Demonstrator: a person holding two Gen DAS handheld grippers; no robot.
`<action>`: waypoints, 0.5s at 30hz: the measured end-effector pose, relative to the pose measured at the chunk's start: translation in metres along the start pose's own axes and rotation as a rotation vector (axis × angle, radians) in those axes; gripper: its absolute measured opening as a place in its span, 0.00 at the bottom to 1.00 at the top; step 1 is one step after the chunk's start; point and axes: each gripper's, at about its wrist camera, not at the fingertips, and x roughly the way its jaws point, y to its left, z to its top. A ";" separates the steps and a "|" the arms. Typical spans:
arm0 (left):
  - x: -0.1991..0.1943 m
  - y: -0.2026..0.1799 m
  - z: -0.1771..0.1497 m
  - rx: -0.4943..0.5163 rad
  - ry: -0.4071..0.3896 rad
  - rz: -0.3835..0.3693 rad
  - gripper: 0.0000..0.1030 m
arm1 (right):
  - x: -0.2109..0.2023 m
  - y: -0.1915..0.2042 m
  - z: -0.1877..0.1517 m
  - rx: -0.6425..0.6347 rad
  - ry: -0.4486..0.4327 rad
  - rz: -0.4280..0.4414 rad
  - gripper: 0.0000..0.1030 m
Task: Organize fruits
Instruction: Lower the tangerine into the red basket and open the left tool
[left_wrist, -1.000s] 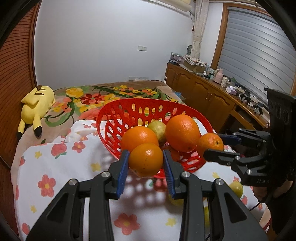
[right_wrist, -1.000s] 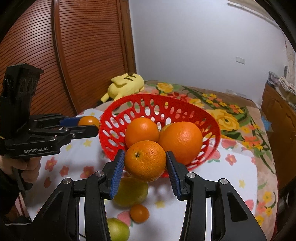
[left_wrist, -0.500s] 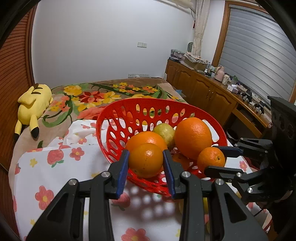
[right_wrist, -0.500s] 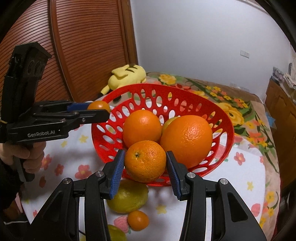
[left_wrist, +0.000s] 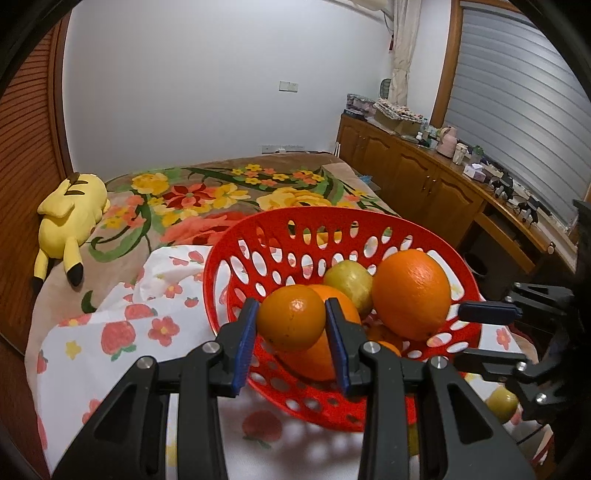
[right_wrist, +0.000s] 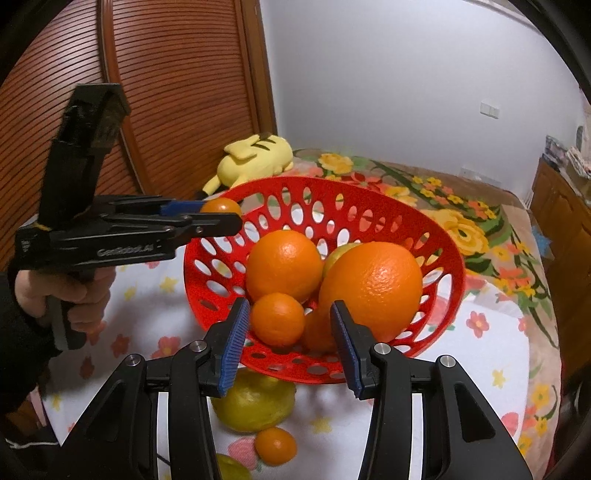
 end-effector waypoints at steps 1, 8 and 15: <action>0.002 0.001 0.002 0.002 0.002 0.003 0.33 | -0.002 -0.001 0.000 0.003 -0.003 -0.001 0.45; 0.014 0.001 0.008 0.003 0.014 0.011 0.33 | -0.013 -0.008 -0.004 0.018 -0.020 -0.016 0.45; 0.022 -0.003 0.015 0.012 0.018 0.017 0.34 | -0.021 -0.012 -0.010 0.041 -0.033 -0.034 0.45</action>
